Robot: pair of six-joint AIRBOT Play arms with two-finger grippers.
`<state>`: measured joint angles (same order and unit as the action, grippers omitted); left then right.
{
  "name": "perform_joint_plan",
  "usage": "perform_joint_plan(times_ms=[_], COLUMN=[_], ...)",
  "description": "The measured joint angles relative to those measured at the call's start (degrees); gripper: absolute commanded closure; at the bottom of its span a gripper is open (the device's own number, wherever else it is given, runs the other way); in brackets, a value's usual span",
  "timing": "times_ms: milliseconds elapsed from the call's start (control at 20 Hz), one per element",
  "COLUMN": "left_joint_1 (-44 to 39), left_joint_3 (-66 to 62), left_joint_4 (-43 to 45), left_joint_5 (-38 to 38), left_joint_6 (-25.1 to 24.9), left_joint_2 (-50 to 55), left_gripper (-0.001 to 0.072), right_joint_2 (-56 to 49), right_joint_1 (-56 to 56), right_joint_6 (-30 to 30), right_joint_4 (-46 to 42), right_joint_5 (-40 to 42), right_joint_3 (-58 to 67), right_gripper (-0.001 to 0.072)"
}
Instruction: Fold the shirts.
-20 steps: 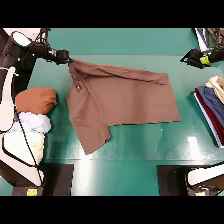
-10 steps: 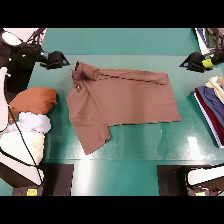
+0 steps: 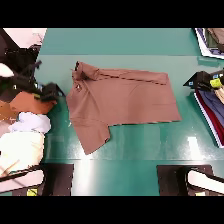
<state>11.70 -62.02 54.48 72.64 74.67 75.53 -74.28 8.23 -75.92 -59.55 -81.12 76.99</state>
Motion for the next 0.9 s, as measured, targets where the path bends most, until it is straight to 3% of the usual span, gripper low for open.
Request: perform_joint_plan(times_ms=[250, 500, 550, 600, 650, 900], left_joint_1=[0.1, -2.0, -3.1, -4.2, -5.1, -6.8], left_joint_3=[20.0, 27.6, 28.1, 28.6, 28.8, 26.2], left_joint_4=[-6.2, -12.5, -13.2, -14.2, -14.8, -15.7], left_joint_5=[-5.1, -10.8, -12.7, -14.8, -16.7, -19.7], left_joint_6=[-2.6, -6.4, -6.8, -7.0, -7.1, -7.3], left_joint_2=[-10.9, -13.6, -13.7, -13.9, -14.0, -14.2], left_gripper=[0.0102, 0.0103, 0.0147, 0.0477, 0.0666, 0.0677], right_joint_2=[6.9, 9.4, 9.6, 9.7, 9.8, 10.0], right_joint_1=[0.1, 0.1, 0.1, 0.1, 0.1, 4.4], right_joint_6=[0.2, 0.3, 0.3, 0.3, 0.3, 0.8], right_joint_4=[0.0, 0.1, 0.4, 0.7, 0.8, 1.0], right_joint_5=[4.1, 5.2, 5.2, 5.1, 4.8, -0.5], right_joint_3=[-6.8, -8.7, -8.9, -8.9, -9.0, -10.2], right_gripper=[0.0205, 0.0206, 0.0205, 0.0206, 0.0205, 0.0205])
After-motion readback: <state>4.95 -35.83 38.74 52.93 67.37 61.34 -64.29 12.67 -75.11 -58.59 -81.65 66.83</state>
